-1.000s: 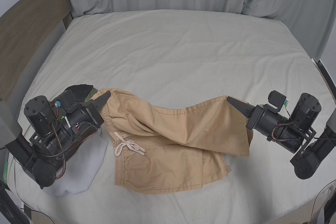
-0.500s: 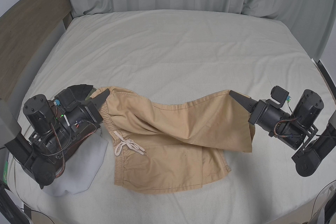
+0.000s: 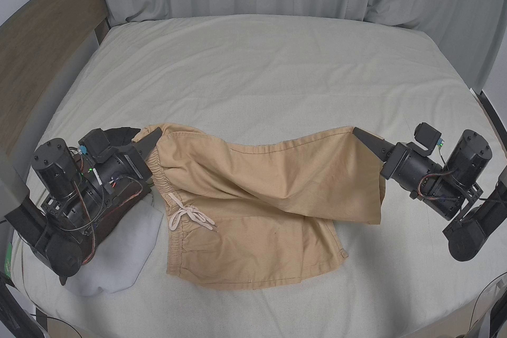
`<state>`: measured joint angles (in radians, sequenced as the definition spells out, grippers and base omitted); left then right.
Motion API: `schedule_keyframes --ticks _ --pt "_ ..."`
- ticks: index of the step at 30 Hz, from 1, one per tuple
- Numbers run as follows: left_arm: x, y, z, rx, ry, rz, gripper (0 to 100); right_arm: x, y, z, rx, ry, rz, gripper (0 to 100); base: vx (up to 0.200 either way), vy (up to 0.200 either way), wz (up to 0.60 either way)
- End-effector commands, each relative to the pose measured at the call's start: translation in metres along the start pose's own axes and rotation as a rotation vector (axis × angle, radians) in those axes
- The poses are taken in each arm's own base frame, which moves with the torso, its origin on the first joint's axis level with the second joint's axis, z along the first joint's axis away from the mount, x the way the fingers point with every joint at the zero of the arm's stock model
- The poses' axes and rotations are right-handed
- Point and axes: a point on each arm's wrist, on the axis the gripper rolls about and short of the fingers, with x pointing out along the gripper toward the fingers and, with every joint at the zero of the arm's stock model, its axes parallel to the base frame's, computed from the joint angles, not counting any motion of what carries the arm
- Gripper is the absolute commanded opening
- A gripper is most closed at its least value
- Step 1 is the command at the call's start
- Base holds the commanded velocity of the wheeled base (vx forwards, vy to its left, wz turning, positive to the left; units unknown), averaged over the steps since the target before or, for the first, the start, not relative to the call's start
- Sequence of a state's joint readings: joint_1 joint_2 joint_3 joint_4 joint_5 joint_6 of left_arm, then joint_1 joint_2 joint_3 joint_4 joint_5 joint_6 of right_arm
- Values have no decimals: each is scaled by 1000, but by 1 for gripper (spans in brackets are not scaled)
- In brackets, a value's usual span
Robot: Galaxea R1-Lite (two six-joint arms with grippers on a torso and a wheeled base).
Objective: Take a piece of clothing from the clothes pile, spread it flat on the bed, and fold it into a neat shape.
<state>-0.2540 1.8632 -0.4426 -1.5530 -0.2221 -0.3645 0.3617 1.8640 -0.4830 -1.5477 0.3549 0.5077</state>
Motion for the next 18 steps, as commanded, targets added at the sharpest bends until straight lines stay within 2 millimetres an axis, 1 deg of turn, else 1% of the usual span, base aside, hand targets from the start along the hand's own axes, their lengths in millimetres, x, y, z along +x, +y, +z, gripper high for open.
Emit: schedule_keyframes --ticks 1,4,13,18 --pt "0 0 1 0 -4 -1 0 0 -3 3 -4 -10 -9 0 0 0 0" --pt "0 4 2 3 -10 13 0 -1 -6 3 -5 -12 -18 0 0 0 0" --pt "1 5 4 5 -20 13 0 0 -8 5 -7 -17 -24 0 0 0 0" --pt "1 5 4 6 -20 14 0 -2 -13 7 -9 -23 -41 0 0 0 0"
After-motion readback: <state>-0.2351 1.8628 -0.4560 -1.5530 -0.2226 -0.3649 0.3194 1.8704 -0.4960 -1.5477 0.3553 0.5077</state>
